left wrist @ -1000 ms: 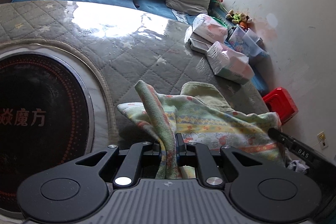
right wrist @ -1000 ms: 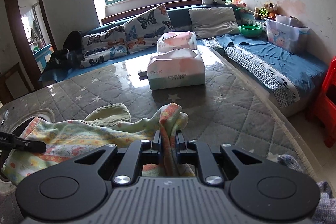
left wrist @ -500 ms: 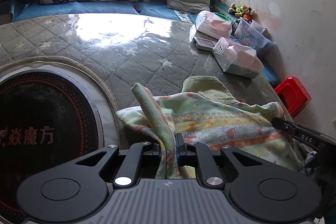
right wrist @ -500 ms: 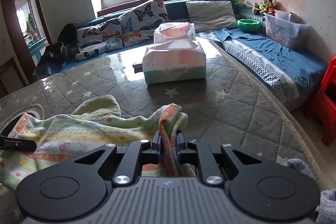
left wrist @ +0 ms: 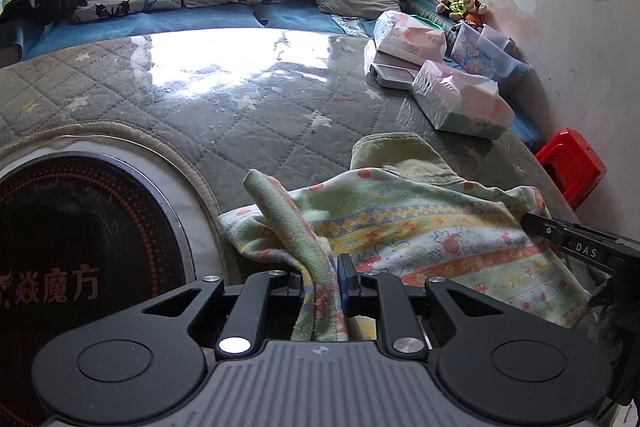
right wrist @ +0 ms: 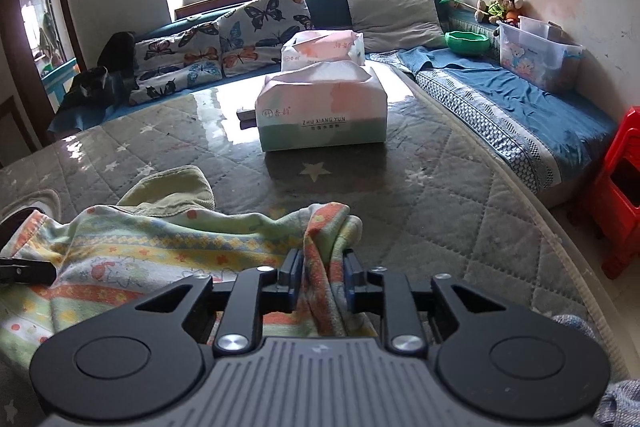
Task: Fold clothes
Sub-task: 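Fold the lifted edge over the bundle and open both tools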
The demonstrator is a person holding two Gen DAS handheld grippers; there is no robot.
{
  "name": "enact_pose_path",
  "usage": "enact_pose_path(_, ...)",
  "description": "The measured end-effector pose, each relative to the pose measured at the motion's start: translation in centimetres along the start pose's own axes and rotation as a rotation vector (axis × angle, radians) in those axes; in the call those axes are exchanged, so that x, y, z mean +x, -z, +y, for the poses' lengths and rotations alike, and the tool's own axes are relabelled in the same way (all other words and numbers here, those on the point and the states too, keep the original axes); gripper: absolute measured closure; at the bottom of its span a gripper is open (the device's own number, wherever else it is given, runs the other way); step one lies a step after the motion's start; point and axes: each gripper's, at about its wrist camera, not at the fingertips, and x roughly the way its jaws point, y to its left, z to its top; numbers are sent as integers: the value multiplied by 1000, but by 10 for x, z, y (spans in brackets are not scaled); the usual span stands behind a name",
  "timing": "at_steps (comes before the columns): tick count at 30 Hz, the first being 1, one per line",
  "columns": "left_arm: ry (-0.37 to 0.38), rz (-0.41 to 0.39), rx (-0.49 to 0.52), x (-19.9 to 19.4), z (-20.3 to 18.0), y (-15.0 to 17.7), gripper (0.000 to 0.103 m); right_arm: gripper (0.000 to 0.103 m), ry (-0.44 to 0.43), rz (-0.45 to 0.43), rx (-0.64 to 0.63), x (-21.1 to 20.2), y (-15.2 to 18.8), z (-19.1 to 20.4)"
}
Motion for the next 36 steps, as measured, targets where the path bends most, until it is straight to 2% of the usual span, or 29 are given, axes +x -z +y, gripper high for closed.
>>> enact_pose_path(2, -4, -2, 7, -1, -1, 0, 82, 78, 11, -4, -10, -3, -1, 1)
enact_pose_path(3, -11, -4, 9, -1, -1, 0, 75, 77, 16, -9, -14, -5, -3, 2)
enact_pose_path(6, -27, -15, 17, -6, -1, 0, 57, 66, 17, -32, -17, -13, -7, 3)
enact_pose_path(10, -45, -36, 28, -13, -2, -1, 42, 53, -26, -67, -41, -23, -13, 18)
enact_pose_path(13, -64, -63, 51, -18, -6, -2, 30, 52, -85, -66, -52, -25, -15, 32)
enact_pose_path(18, -86, -79, 91, -18, -12, -1, 28, 49, -154, -44, -99, -15, -14, 62)
enact_pose_path(22, -99, -76, 104, -16, -14, 0, 25, 46, -177, -1, -140, -1, -8, 79)
enact_pose_path(28, -109, -81, 113, -14, -13, 1, 23, 41, -168, 23, -150, 12, -2, 85)
enact_pose_path(36, -127, -101, 124, -20, -16, 4, 18, 41, -200, 9, -166, -4, 1, 90)
